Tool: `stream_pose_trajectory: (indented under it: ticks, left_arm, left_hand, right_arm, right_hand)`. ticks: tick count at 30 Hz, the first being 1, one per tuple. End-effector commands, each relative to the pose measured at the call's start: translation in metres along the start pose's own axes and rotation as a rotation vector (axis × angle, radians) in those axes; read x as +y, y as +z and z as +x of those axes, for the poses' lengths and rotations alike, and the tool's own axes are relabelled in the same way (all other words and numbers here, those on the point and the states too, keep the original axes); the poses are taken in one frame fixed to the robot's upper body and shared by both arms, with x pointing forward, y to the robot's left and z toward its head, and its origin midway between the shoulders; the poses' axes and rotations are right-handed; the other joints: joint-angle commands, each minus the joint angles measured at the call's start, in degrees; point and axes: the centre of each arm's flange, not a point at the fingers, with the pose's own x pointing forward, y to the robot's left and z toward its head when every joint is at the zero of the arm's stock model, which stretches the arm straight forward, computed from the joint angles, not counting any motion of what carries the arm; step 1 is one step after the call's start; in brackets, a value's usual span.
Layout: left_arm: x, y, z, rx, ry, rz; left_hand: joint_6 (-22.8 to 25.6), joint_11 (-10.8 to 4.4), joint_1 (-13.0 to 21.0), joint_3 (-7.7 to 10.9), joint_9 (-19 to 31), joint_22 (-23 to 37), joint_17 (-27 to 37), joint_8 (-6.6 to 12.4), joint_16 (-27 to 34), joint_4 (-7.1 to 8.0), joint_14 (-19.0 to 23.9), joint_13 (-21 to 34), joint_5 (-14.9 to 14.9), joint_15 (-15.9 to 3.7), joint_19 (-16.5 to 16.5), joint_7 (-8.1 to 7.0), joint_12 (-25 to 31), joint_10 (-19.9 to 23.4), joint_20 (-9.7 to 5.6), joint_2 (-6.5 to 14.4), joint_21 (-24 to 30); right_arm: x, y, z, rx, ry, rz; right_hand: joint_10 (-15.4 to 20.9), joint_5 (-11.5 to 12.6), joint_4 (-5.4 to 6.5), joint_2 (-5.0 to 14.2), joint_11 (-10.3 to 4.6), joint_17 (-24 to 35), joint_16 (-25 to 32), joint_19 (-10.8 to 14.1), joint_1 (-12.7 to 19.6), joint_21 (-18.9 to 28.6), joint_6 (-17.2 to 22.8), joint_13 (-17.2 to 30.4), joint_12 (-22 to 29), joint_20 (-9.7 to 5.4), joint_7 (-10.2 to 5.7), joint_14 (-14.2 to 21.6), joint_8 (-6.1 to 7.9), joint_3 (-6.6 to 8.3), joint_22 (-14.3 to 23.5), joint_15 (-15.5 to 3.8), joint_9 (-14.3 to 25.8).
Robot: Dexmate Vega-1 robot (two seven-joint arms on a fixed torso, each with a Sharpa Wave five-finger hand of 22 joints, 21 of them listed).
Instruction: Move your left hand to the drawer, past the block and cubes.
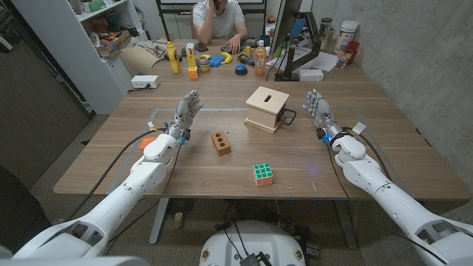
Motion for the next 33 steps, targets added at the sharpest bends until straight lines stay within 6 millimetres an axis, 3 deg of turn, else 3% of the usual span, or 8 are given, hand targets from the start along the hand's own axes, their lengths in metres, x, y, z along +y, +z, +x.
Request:
stream_pose_trajectory:
  ticks: [1, 14, 16, 17, 18, 20, 33]
  left_arm:
    - [-0.001, 0.000, 0.002, -0.004, -0.001, 0.000]
    - [-0.004, 0.000, 0.005, -0.016, 0.004, 0.000]
    - [-0.005, 0.002, 0.005, -0.027, 0.009, 0.010]
    - [-0.006, 0.003, 0.006, -0.035, 0.015, 0.015]
    - [-0.007, 0.004, 0.006, -0.041, 0.020, 0.022]
    - [-0.008, 0.007, 0.007, -0.059, 0.027, 0.038]
    - [-0.019, 0.043, 0.023, -0.177, 0.070, 0.188]
  left_hand:
    - [-0.34, -0.36, 0.05, 0.36, 0.17, 0.26, 0.07, 0.41, 0.32, -0.08, -0.35, 0.21, 0.22, -2.00, 0.62, -0.09, 0.27, -0.06, -2.23, 3.81, 0.27]
    - [0.04, -0.48, 0.06, 0.40, 0.17, 0.26, 0.06, 0.55, 0.40, -0.09, -0.11, 0.21, 0.24, -2.04, 0.78, -0.38, 0.33, 0.13, -2.26, 3.86, 0.16]
    - [1.03, -0.60, 0.11, 0.45, 0.19, 0.26, 0.02, 0.89, 0.43, -0.16, 0.08, 0.21, 0.24, -2.14, 1.12, -1.31, 0.36, 0.25, -0.98, 3.84, 0.18]
    - [1.39, -0.76, 0.16, 0.42, 0.21, 0.27, -0.02, 0.94, 0.47, -0.28, 0.33, 0.20, 0.23, -2.34, 1.50, -1.82, 0.42, 0.47, 0.94, 3.61, 0.21]
    - [1.77, -0.96, 0.19, 0.35, 0.23, 0.27, -0.05, 1.04, 0.52, -0.39, 0.57, 0.20, 0.22, -2.54, 1.66, -2.27, 0.49, 0.72, 1.71, 3.36, 0.20]
    - [2.47, -1.11, 0.24, 0.28, 0.25, 0.27, -0.10, 1.24, 0.59, -0.55, 0.91, 0.20, 0.22, -2.66, 1.91, -3.02, 0.65, 1.29, 2.10, 3.06, 0.19]
    - [4.40, -1.51, 0.68, -0.25, 0.27, 0.27, -0.22, 1.67, 0.81, -1.64, 2.37, 0.20, 0.33, -2.39, 2.76, -4.42, 0.85, 2.64, 1.43, 1.29, 0.18]
  right_arm:
    - [0.000, 0.000, 0.001, 0.001, 0.005, 0.001]
    - [-0.002, -0.001, 0.002, 0.002, 0.003, 0.009]
    - [-0.002, -0.001, 0.002, 0.001, 0.004, 0.006]
    - [-0.003, -0.001, 0.002, 0.003, 0.002, 0.010]
    - [-0.003, -0.001, 0.002, 0.003, 0.002, 0.008]
    - [-0.003, -0.002, 0.002, 0.004, 0.004, 0.008]
    - [-0.001, -0.002, 0.001, -0.006, 0.018, 0.010]
  right_hand:
    - [-0.52, 0.36, 0.01, 4.27, -0.09, 0.23, 0.22, -5.04, -0.11, 0.65, -0.35, 0.11, 0.31, -4.97, -0.03, -0.34, 0.28, 0.37, 0.19, -3.58, 0.25]
    - [-0.50, 0.38, 0.01, 4.30, -0.05, 0.23, 0.20, -4.93, -0.09, 0.43, -0.36, 0.10, 0.32, -5.03, -0.07, -0.30, 0.28, 0.29, 0.20, -3.60, 0.25]
    - [-0.50, 0.39, 0.01, 4.30, -0.02, 0.23, 0.19, -4.92, -0.09, 0.38, -0.35, 0.10, 0.31, -5.01, -0.05, -0.31, 0.29, 0.27, 0.20, -3.61, 0.25]
    - [-0.51, 0.39, 0.01, 4.30, -0.06, 0.23, 0.20, -4.90, -0.08, 0.37, -0.35, 0.10, 0.31, -5.02, -0.09, -0.29, 0.29, 0.27, 0.20, -3.64, 0.25]
    - [-0.51, 0.39, 0.01, 4.30, -0.08, 0.22, 0.20, -4.89, -0.08, 0.35, -0.34, 0.10, 0.31, -5.01, -0.11, -0.27, 0.29, 0.26, 0.20, -3.63, 0.25]
    - [-0.52, 0.39, 0.01, 4.31, -0.06, 0.22, 0.19, -4.88, -0.08, 0.32, -0.32, 0.10, 0.31, -5.02, -0.12, -0.29, 0.30, 0.25, 0.21, -3.66, 0.25]
    - [-0.23, 0.42, 0.00, 4.33, -0.04, 0.21, 0.19, -4.76, -0.06, 0.09, -0.10, 0.10, 0.41, -5.01, -0.21, -0.16, 0.37, 0.17, 0.21, -3.61, 0.25]
